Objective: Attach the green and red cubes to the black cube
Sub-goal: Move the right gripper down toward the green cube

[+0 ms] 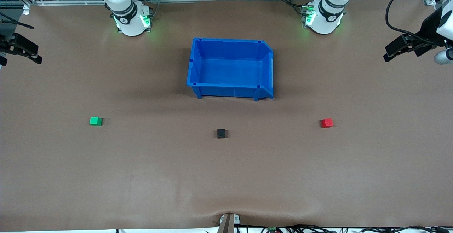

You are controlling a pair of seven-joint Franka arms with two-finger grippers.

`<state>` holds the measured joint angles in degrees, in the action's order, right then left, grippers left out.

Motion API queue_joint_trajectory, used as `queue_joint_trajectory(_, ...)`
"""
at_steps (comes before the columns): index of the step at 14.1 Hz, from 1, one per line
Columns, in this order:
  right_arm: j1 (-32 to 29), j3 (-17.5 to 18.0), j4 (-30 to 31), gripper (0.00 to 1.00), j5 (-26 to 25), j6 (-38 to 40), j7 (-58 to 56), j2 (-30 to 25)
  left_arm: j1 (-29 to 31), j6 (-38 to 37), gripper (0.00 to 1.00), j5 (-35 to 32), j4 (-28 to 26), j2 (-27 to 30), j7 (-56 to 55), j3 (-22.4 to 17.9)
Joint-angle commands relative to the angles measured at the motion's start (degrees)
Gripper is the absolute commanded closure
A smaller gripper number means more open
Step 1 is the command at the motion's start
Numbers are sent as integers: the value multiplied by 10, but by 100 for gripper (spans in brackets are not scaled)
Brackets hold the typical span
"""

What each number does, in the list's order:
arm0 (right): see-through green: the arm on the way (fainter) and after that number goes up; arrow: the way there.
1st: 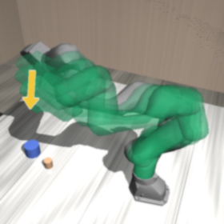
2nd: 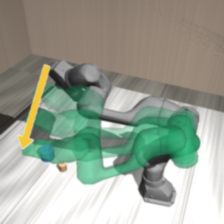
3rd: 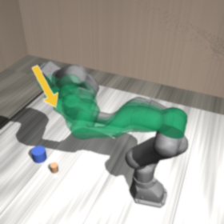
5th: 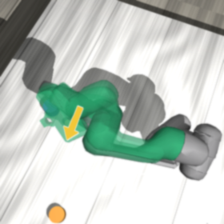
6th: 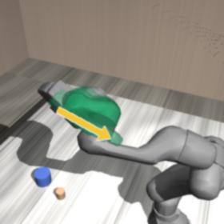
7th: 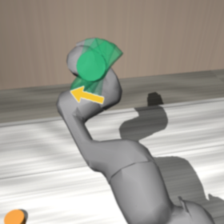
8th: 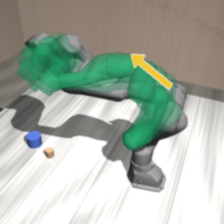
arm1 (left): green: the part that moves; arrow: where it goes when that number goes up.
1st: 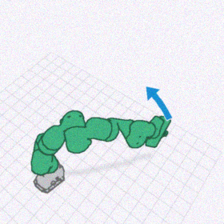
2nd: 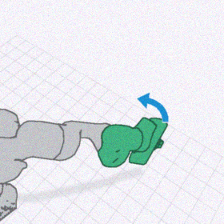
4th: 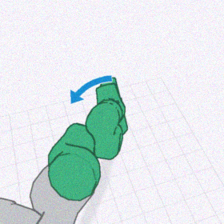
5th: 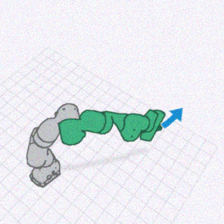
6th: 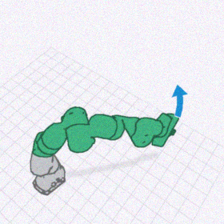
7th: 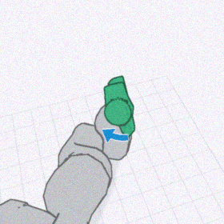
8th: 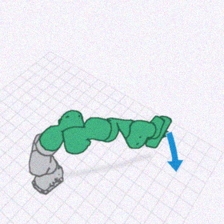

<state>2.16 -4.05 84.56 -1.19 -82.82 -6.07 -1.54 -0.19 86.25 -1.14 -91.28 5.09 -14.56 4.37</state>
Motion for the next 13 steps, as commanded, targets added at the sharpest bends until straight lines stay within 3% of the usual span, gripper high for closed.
queue_joint_trajectory(1,-19,17,-7,0,-2,6,-2,2,-2,-15,0,-11,18,-6,11,-1)
queue_joint_trajectory(8,-29,16,-6,0,0,6,-2,4,3,-25,0,-10,35,-9,15,-2)
queue_joint_trajectory(13,-29,16,-9,0,-2,-11,-4,37,-2,-43,0,-8,34,-6,20,1)
